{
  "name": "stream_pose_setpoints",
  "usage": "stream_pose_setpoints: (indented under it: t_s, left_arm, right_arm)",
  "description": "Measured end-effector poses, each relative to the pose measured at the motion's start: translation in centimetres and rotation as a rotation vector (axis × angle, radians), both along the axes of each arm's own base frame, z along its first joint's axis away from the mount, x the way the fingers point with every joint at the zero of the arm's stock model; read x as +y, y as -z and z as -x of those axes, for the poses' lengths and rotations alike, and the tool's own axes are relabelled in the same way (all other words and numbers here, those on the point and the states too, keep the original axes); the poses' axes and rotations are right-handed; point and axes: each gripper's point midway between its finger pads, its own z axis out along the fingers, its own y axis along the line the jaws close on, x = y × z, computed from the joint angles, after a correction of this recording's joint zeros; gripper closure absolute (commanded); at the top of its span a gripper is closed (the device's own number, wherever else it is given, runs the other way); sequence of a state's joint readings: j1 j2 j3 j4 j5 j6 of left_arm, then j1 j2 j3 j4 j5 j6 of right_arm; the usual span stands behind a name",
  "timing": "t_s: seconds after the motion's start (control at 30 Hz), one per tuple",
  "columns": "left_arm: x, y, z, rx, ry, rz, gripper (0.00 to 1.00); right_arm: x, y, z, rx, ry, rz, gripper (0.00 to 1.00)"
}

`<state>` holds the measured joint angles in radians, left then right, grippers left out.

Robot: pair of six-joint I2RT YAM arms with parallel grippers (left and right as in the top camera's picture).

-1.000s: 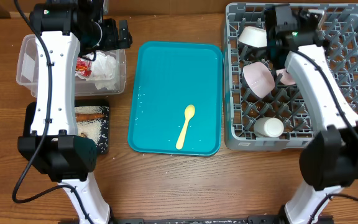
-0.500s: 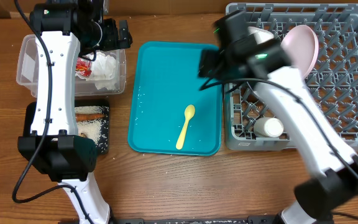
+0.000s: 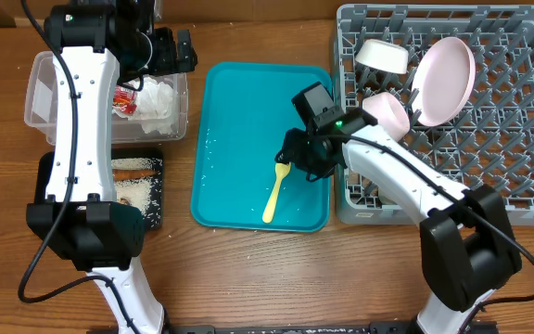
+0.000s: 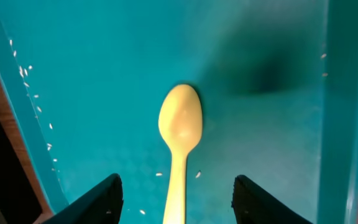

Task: Sort waste into correct bins and load items into the dishwasher
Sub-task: 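Move the right gripper to the yellow spoon on the teal tray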

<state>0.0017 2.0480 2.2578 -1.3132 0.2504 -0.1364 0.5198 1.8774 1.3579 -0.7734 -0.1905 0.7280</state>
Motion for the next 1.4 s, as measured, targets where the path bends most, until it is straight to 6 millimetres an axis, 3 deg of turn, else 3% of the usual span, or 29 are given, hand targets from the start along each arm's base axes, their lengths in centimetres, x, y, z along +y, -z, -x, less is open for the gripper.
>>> stream_pose_setpoints:
  t_s: [0.4, 0.53, 0.73, 0.93, 1.1, 1.17, 1.4]
  left_arm:
    - [0.0, 0.0, 0.0, 0.0, 0.0, 0.0, 0.0]
    - [0.0, 0.0, 0.0, 0.0, 0.0, 0.0, 0.0]
    - [0.0, 0.0, 0.0, 0.0, 0.0, 0.0, 0.0]
    - [0.0, 0.0, 0.0, 0.0, 0.0, 0.0, 0.0]
    - [0.0, 0.0, 0.0, 0.0, 0.0, 0.0, 0.0]
    - [0.0, 0.0, 0.0, 0.0, 0.0, 0.0, 0.0]
    - [0.0, 0.0, 0.0, 0.0, 0.0, 0.0, 0.0]
  right_arm:
    - [0.8, 2.8, 0.1, 0.001, 0.045, -0.058, 0.41]
    - [0.8, 5.3, 0.6, 0.055, 0.049, -0.039, 0.41]
    - [2.0, 5.1, 0.0, 0.042, 0.035, -0.09, 0.41]
    - [3.5, 5.2, -0.2, 0.03, 0.011, -0.137, 0.58]
    - [4.2, 5.9, 0.1, 0.046, -0.003, -0.148, 0.89]
    - [4.3, 6.1, 0.3, 0.054, -0.005, -0.148, 0.96]
    - [4.3, 6.4, 0.5, 0.07, -0.013, -0.15, 0.96]
